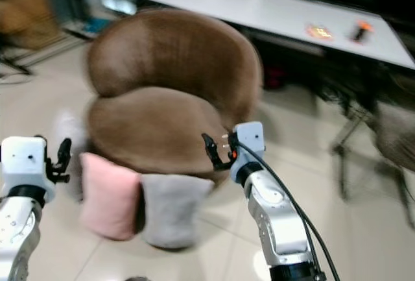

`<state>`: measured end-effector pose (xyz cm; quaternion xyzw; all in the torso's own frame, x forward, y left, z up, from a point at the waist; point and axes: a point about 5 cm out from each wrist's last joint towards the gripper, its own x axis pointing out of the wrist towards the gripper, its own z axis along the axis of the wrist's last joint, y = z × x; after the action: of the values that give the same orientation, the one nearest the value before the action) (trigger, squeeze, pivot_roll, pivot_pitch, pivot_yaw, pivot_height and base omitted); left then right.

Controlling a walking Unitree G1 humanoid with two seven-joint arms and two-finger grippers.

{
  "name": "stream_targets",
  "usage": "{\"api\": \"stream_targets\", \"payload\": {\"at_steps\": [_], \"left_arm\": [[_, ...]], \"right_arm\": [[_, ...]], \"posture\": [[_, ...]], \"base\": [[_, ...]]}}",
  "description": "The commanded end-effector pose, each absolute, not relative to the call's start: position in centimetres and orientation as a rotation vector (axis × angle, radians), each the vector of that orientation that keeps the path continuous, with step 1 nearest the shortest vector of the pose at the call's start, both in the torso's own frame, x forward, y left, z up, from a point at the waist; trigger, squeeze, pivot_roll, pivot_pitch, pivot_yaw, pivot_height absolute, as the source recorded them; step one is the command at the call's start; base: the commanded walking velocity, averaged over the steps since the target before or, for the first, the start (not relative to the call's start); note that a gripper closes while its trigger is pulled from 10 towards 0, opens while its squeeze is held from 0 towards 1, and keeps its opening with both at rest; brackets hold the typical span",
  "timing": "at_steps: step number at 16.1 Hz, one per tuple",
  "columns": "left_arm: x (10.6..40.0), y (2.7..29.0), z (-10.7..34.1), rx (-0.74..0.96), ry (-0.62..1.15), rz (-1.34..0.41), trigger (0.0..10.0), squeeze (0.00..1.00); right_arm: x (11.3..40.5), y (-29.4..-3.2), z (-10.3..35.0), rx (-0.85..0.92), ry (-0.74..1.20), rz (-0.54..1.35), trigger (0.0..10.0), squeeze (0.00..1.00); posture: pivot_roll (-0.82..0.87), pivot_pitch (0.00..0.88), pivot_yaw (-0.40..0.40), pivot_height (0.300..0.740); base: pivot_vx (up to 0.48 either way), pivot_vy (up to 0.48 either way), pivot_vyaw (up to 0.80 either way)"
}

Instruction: Move the pillow to the sofa from floor

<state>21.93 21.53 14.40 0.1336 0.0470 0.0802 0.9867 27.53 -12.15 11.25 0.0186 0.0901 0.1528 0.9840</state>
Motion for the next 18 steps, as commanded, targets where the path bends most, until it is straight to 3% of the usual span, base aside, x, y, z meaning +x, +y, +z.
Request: {"api": "stream_targets", "payload": {"at_steps": [1, 3, 5, 18], "left_arm": [[21.9, 21.0, 14.4, 0.274, 0.087, 0.133, 10.0, 0.00], [21.9, 20.9, 14.4, 0.259, 0.078, 0.133, 10.0, 0.00], [22.0, 21.1, 14.4, 0.256, 0.080, 0.137, 10.0, 0.00], [22.2, 21.8, 14.2, 0.254, 0.081, 0.172, 10.0, 0.00]], "right_arm": [[27.7, -13.3, 11.1, 0.030, 0.185, 0.256, 10.0, 1.00], [27.8, -13.7, 11.0, 0.030, 0.194, 0.216, 10.0, 1.00], [28.0, -13.9, 11.0, 0.026, 0.198, 0.192, 10.0, 0.00], [28.7, -14.3, 10.9, -0.007, 0.197, 0.113, 10.0, 0.00]], "posture": [[-0.01, 0.000, -0.075, 0.740], [-0.01, 0.000, -0.075, 0.740], [-0.01, 0.000, -0.074, 0.740], [-0.01, 0.000, -0.069, 0.740]], "base": [[0.000, 0.000, 0.79], [0.264, 0.000, 0.56], [0.435, 0.000, 0.00], [0.423, 0.000, 0.00]]}}
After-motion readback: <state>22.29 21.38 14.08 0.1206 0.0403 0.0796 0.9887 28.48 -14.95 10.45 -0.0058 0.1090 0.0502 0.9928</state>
